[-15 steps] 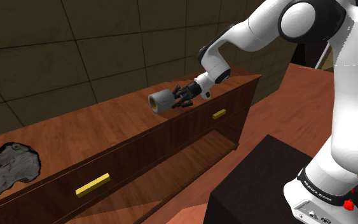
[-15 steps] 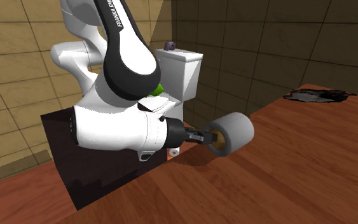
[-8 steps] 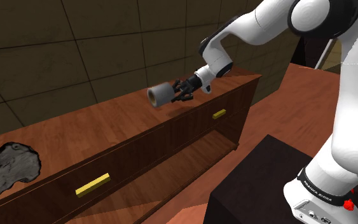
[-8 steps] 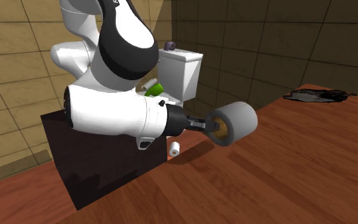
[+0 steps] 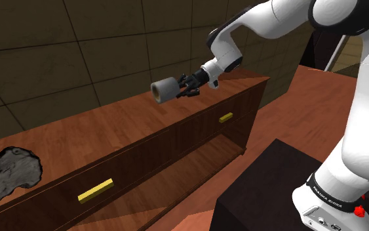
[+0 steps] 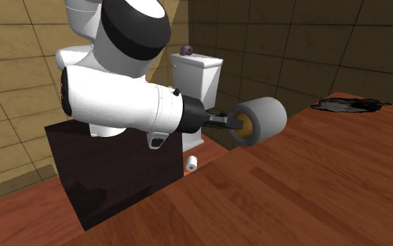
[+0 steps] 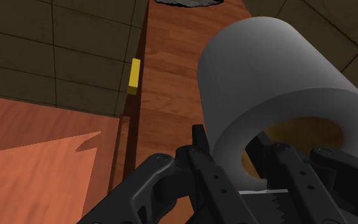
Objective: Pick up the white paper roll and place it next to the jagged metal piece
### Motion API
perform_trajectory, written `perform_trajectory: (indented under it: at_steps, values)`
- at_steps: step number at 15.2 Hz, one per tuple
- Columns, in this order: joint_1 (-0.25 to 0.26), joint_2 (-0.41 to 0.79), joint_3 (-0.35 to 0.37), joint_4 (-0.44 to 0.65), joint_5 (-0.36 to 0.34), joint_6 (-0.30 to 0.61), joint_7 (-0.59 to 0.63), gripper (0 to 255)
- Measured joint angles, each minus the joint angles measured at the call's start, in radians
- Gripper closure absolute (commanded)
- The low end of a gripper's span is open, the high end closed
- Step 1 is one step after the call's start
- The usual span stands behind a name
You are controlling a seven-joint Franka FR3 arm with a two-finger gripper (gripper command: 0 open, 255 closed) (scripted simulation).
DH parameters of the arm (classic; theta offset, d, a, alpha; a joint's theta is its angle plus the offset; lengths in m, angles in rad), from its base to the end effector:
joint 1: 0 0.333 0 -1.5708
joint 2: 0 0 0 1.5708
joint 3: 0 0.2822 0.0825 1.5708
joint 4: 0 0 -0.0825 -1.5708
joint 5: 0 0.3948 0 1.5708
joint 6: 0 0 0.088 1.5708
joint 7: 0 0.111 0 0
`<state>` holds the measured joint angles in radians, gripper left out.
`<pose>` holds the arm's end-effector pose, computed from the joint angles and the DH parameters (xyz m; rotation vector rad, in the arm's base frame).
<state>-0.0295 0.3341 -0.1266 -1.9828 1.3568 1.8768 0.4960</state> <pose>0.5959 -0.0137 0.2714 -1.5307 1.3253 0.6093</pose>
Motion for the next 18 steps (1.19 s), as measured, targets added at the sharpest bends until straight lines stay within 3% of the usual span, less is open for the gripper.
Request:
perform_trajectory:
  at_steps: [14,18]
  values:
    - [0.004,-0.109,-0.009,0.021,-0.052,-0.030,0.131,255]
    - [0.052,-0.127,0.027,0.004,-0.019,0.038,0.152,255]
